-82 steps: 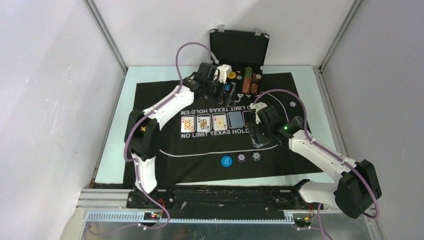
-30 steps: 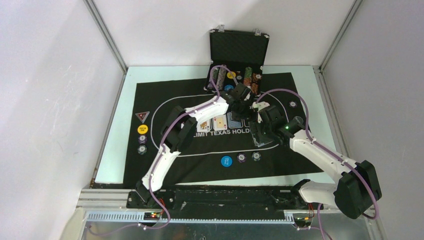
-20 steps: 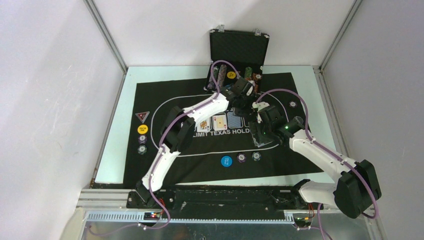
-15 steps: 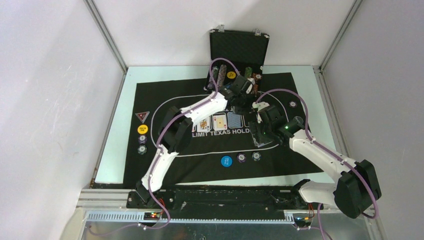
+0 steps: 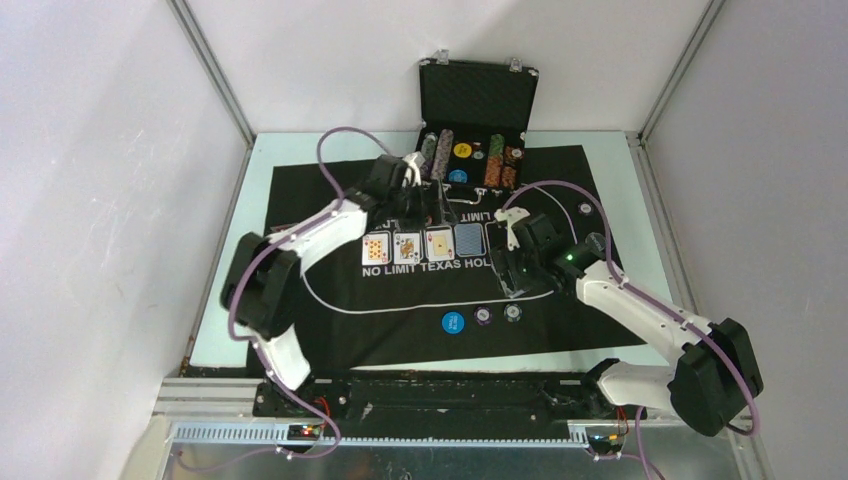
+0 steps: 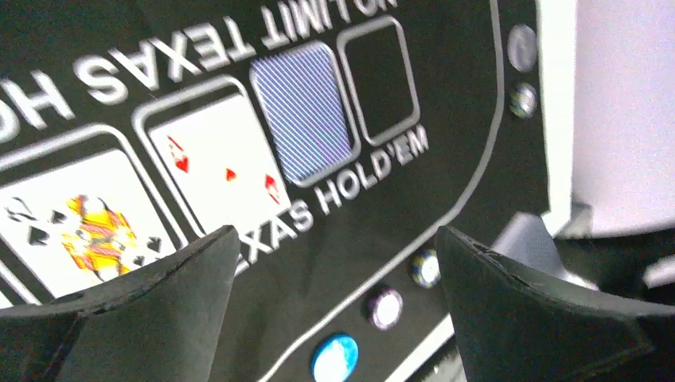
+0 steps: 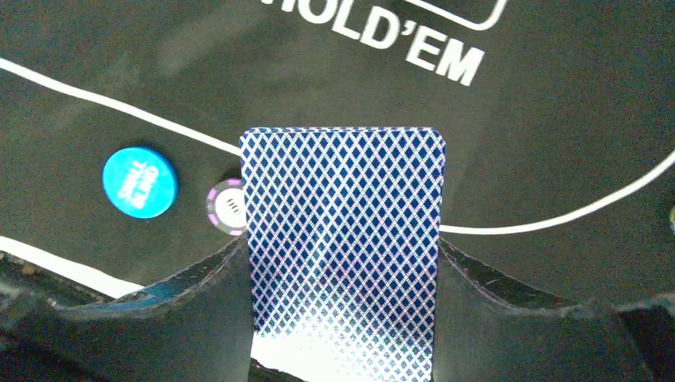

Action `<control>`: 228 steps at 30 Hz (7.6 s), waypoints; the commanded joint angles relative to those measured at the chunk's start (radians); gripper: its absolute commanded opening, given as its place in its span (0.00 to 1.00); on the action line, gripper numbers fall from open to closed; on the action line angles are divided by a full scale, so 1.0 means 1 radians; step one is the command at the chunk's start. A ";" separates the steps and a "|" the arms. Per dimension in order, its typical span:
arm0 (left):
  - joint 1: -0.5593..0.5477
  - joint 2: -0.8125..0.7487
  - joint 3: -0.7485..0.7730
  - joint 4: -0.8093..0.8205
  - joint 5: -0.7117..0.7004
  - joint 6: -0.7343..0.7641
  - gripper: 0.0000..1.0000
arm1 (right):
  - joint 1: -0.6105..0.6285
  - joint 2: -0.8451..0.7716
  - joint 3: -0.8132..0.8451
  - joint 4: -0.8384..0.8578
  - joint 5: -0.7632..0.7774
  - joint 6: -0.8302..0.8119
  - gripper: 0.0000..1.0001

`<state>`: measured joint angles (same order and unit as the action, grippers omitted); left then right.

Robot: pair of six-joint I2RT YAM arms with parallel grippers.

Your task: Distribute texas hold em gaming equipment

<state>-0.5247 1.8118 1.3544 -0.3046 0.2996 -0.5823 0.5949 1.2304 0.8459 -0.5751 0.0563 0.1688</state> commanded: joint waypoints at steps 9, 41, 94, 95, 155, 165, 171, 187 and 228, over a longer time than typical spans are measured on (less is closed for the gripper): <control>-0.061 -0.227 -0.425 0.573 0.451 -0.153 1.00 | 0.086 0.004 0.002 0.088 -0.148 -0.083 0.00; -0.207 -0.039 -0.311 0.453 0.474 -0.076 1.00 | 0.097 -0.082 -0.008 0.092 -0.199 -0.085 0.00; -0.185 -0.181 -0.201 0.137 0.276 0.133 0.41 | 0.095 -0.120 -0.022 0.098 -0.200 -0.079 0.00; -0.184 -0.187 -0.201 0.135 0.273 0.135 0.40 | 0.095 -0.121 -0.022 0.097 -0.199 -0.080 0.00; -0.139 0.375 0.511 -0.340 0.377 0.656 0.00 | -0.025 -0.188 -0.056 0.089 0.226 0.074 0.00; -0.160 0.649 0.888 -0.504 0.322 0.728 0.00 | -0.034 -0.182 -0.057 0.092 0.211 0.072 0.00; -0.166 0.712 0.989 -0.522 0.198 0.734 0.00 | -0.035 -0.180 -0.057 0.093 0.212 0.072 0.00; -0.225 0.736 1.045 -0.510 -0.048 0.825 0.05 | -0.038 -0.160 -0.057 0.095 0.206 0.072 0.00; -0.247 0.732 1.056 -0.450 -0.233 0.762 0.44 | -0.037 -0.156 -0.057 0.094 0.188 0.067 0.00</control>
<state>-0.7559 2.5507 2.3600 -0.7788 0.1398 0.1661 0.5602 1.0744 0.7807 -0.5362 0.2451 0.2295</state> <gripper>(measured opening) 0.392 0.658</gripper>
